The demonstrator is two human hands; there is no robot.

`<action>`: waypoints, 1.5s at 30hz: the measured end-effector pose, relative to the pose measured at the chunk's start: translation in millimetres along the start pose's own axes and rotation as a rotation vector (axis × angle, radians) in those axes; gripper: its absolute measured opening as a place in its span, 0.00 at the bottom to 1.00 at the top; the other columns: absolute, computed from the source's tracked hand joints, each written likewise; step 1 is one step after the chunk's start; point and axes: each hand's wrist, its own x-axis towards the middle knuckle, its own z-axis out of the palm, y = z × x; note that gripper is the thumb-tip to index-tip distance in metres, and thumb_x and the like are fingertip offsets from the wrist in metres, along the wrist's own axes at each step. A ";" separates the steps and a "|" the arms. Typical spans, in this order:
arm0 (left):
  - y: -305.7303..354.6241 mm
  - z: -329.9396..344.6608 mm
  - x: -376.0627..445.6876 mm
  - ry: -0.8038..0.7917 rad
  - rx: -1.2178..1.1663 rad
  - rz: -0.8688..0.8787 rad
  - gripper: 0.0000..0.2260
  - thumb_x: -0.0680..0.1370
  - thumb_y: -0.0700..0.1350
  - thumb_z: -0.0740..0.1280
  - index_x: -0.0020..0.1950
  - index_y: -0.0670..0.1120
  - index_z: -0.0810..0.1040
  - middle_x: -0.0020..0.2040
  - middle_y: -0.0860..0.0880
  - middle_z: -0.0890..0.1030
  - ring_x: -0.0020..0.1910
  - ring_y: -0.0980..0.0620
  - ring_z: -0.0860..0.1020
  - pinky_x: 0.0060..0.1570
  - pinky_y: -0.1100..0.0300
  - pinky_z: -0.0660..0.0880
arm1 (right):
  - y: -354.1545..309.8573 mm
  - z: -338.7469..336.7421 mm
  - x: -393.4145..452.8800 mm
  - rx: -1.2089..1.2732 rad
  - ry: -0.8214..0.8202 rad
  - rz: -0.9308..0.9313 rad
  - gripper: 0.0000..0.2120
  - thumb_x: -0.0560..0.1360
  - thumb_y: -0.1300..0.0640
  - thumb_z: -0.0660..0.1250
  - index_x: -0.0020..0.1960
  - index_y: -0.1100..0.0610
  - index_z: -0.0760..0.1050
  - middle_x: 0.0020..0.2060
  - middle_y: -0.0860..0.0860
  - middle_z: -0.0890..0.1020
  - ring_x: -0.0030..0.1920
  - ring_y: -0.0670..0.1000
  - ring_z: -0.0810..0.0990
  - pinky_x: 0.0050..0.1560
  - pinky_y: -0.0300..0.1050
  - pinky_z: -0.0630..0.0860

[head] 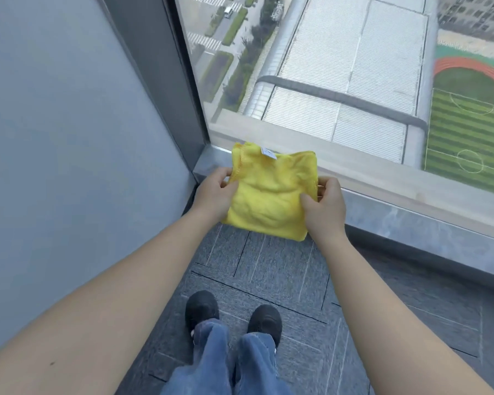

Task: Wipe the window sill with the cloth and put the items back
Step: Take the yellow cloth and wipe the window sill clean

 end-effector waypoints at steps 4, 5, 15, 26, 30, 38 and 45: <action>-51.3 29.3 77.1 0.004 -0.011 0.015 0.11 0.75 0.41 0.62 0.57 0.43 0.75 0.36 0.52 0.74 0.40 0.49 0.74 0.46 0.55 0.72 | 57.8 38.7 65.1 -0.066 0.021 -0.040 0.13 0.74 0.65 0.61 0.58 0.61 0.70 0.44 0.47 0.73 0.47 0.49 0.71 0.43 0.35 0.63; -65.7 36.9 97.2 0.007 -0.004 0.026 0.11 0.75 0.40 0.62 0.57 0.43 0.75 0.35 0.52 0.73 0.39 0.50 0.73 0.45 0.55 0.71 | 73.1 49.1 82.7 -0.093 0.028 -0.056 0.13 0.74 0.65 0.61 0.58 0.61 0.70 0.45 0.48 0.73 0.46 0.49 0.71 0.40 0.34 0.62; -170.8 92.8 262.1 0.061 0.147 0.181 0.14 0.74 0.37 0.61 0.58 0.46 0.74 0.35 0.53 0.72 0.43 0.47 0.72 0.49 0.53 0.71 | 185.3 141.4 220.6 -0.161 0.114 -0.122 0.12 0.74 0.63 0.61 0.57 0.61 0.71 0.45 0.49 0.74 0.46 0.50 0.71 0.46 0.40 0.66; -203.0 88.8 289.8 0.189 0.415 0.298 0.18 0.74 0.40 0.63 0.64 0.41 0.69 0.65 0.40 0.72 0.65 0.42 0.68 0.63 0.55 0.62 | 205.8 187.4 237.7 -0.645 0.117 -0.310 0.28 0.73 0.62 0.63 0.71 0.57 0.60 0.73 0.56 0.60 0.71 0.57 0.59 0.68 0.48 0.55; -217.2 71.3 290.3 0.225 0.557 0.310 0.16 0.77 0.43 0.60 0.63 0.41 0.70 0.65 0.42 0.73 0.66 0.42 0.66 0.64 0.54 0.60 | 199.6 212.7 240.3 -0.860 -0.099 -0.422 0.28 0.77 0.50 0.59 0.74 0.50 0.56 0.77 0.52 0.50 0.77 0.57 0.46 0.74 0.55 0.44; -238.0 49.1 298.9 0.253 0.732 0.306 0.21 0.77 0.42 0.57 0.70 0.40 0.61 0.75 0.38 0.56 0.73 0.42 0.57 0.70 0.50 0.55 | 209.7 237.5 254.4 -1.038 -0.171 -0.275 0.30 0.77 0.37 0.45 0.75 0.43 0.40 0.77 0.48 0.38 0.75 0.63 0.35 0.68 0.71 0.34; -256.1 36.2 299.5 0.287 0.648 0.280 0.19 0.76 0.38 0.57 0.67 0.33 0.63 0.71 0.33 0.61 0.72 0.38 0.59 0.72 0.51 0.54 | 196.7 263.4 262.4 -1.012 -0.079 -0.243 0.33 0.78 0.40 0.46 0.76 0.54 0.41 0.77 0.54 0.41 0.76 0.61 0.38 0.73 0.63 0.36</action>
